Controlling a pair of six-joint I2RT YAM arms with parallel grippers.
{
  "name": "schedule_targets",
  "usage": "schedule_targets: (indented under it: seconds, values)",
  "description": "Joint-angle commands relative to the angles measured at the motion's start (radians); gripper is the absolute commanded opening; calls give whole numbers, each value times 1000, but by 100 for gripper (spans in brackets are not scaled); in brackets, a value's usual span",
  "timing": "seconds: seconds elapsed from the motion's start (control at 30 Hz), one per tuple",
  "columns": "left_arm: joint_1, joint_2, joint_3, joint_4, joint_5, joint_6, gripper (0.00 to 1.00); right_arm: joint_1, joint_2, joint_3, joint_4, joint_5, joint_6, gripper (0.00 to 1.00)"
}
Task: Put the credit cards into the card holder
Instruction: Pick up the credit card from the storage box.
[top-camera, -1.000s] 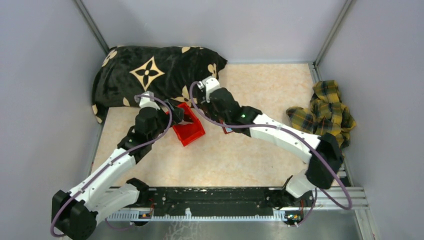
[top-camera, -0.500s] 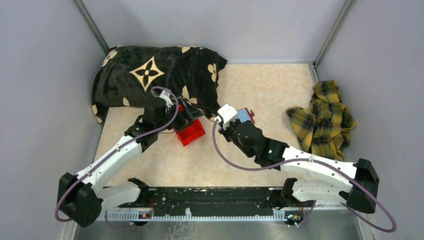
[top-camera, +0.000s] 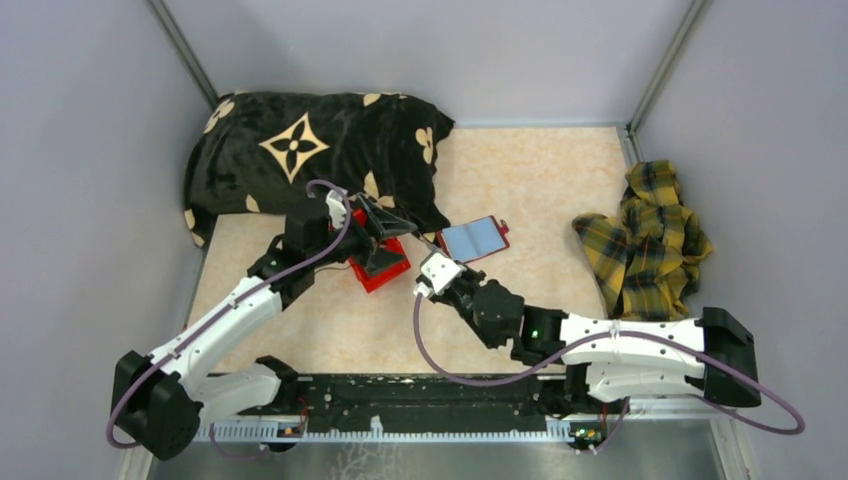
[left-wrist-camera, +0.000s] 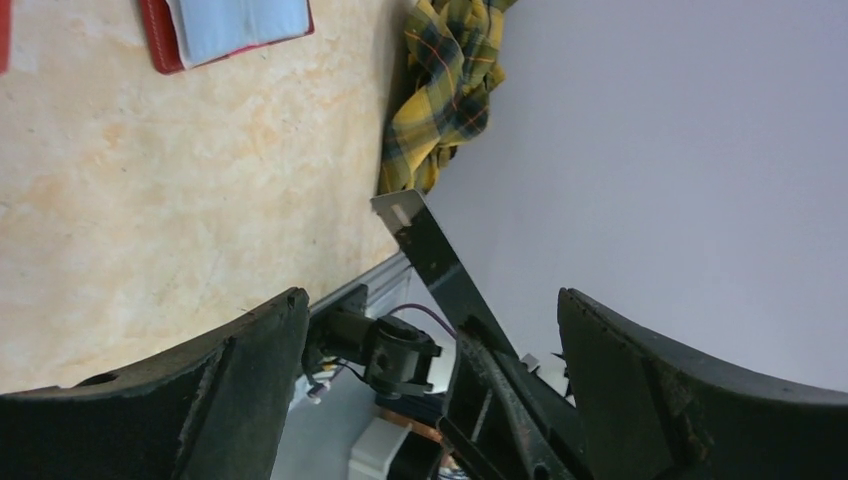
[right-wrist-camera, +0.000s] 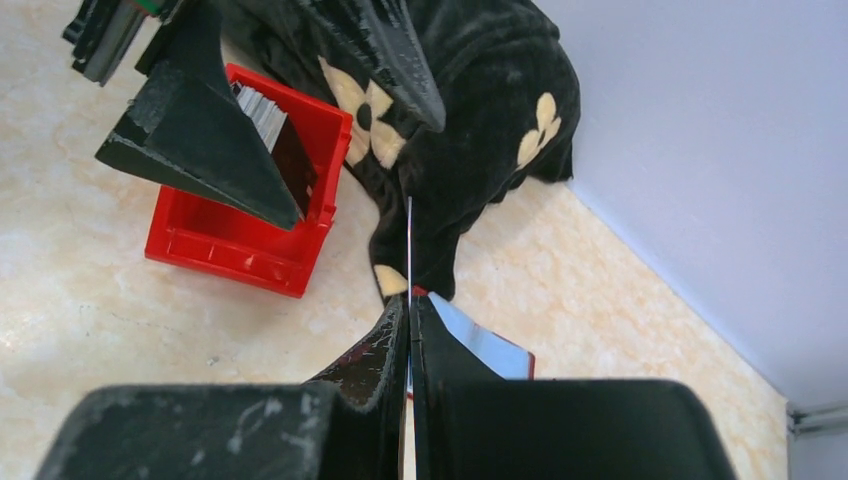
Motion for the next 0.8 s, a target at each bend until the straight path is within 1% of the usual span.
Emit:
schedule_targets:
  seconds: [0.0,0.1,0.27,0.37,0.53,0.63,0.7,0.77]
  values:
    - [-5,2,-31,82,91,-97,99,51,8,-23,150,85,-117,0]
    - [-12,13,-46,110,118,-121,99,75,21,-31,177,93,-150,0]
    - [-16,24,-52,145,146,-134,99,133,68,-47,281,131,-250,0]
    - [-21,31,-55,162,158,-140,98,155,104,-44,314,140,-298,0]
    - [-29,29,-64,192,165,-148,87,173,139,-44,355,151,-352,0]
    - [-31,25,-86,224,173,-163,76,175,144,-44,360,154,-373,0]
    - [-33,23,-104,256,177,-175,66,175,152,-48,365,157,-391,0]
    - [-37,23,-113,272,177,-181,63,178,154,-53,373,157,-406,0]
